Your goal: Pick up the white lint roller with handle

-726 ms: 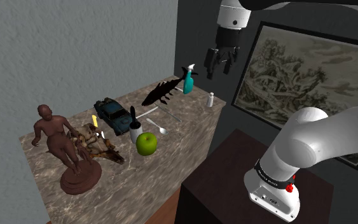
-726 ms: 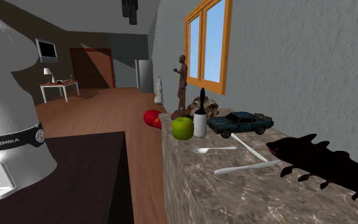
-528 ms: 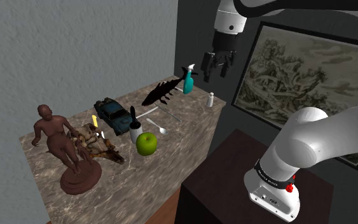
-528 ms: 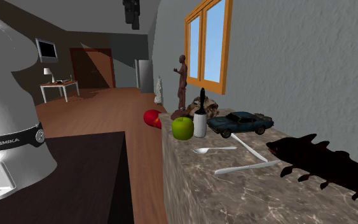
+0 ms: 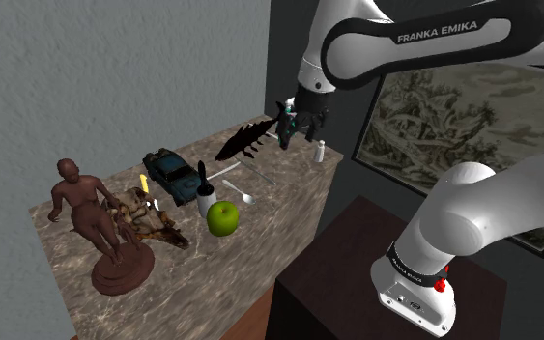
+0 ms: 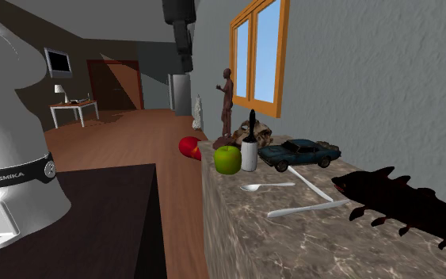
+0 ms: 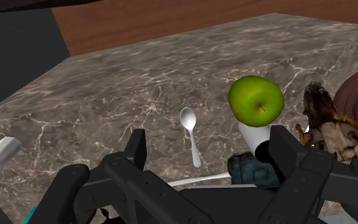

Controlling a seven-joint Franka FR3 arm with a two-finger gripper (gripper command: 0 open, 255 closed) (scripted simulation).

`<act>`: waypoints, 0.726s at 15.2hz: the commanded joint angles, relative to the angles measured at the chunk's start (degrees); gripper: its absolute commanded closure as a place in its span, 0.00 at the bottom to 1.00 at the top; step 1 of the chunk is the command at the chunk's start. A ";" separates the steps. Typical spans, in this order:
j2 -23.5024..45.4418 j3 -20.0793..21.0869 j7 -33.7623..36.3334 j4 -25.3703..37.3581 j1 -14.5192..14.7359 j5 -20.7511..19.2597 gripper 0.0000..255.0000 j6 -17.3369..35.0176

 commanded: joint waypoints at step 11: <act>23.14 9.31 8.53 -1.83 -0.41 0.19 0.00 36.23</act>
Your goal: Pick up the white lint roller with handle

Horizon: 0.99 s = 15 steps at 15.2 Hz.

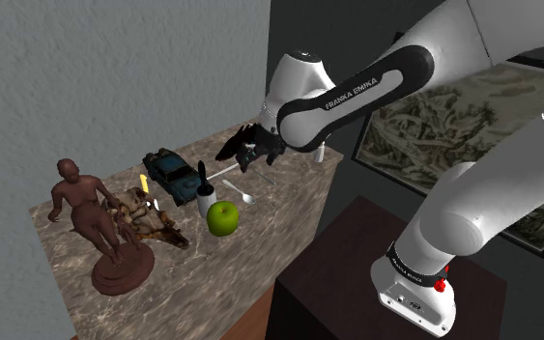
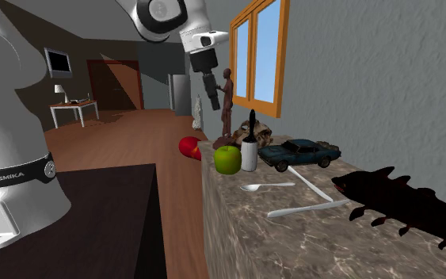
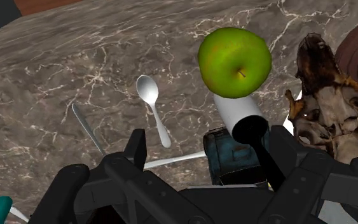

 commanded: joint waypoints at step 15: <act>39.12 -17.46 53.42 24.03 14.90 -55.73 0.00 27.81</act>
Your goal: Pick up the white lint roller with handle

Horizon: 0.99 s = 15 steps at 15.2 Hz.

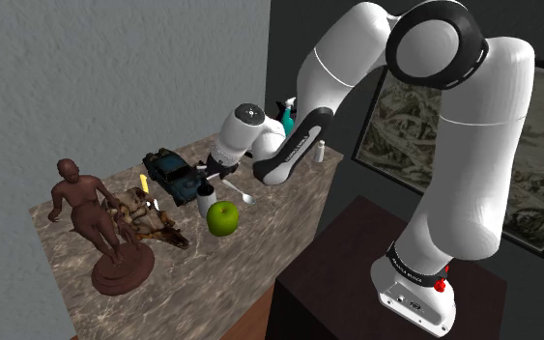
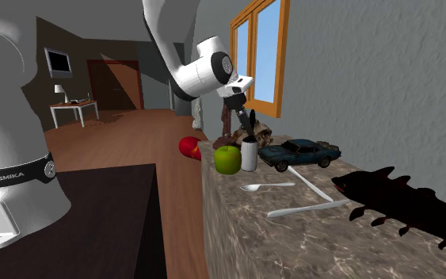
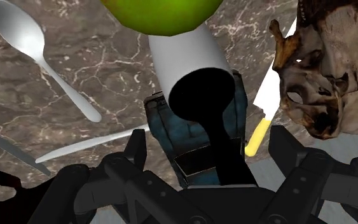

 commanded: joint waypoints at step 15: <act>8.15 -13.02 10.00 4.21 11.77 -7.07 1.00 6.45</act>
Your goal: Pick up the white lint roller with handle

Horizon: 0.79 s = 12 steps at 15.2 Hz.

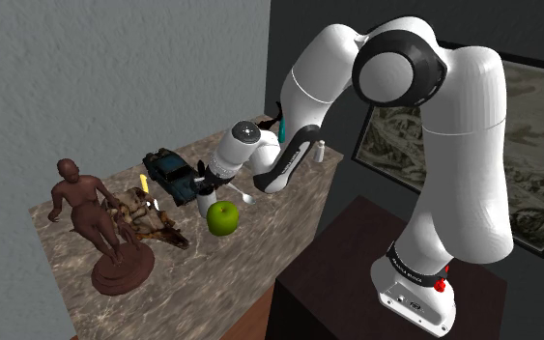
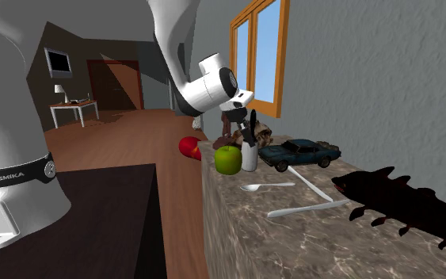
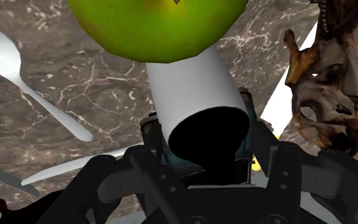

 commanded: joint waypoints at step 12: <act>-6.38 10.75 -7.15 -2.35 -9.17 4.90 1.00 -5.92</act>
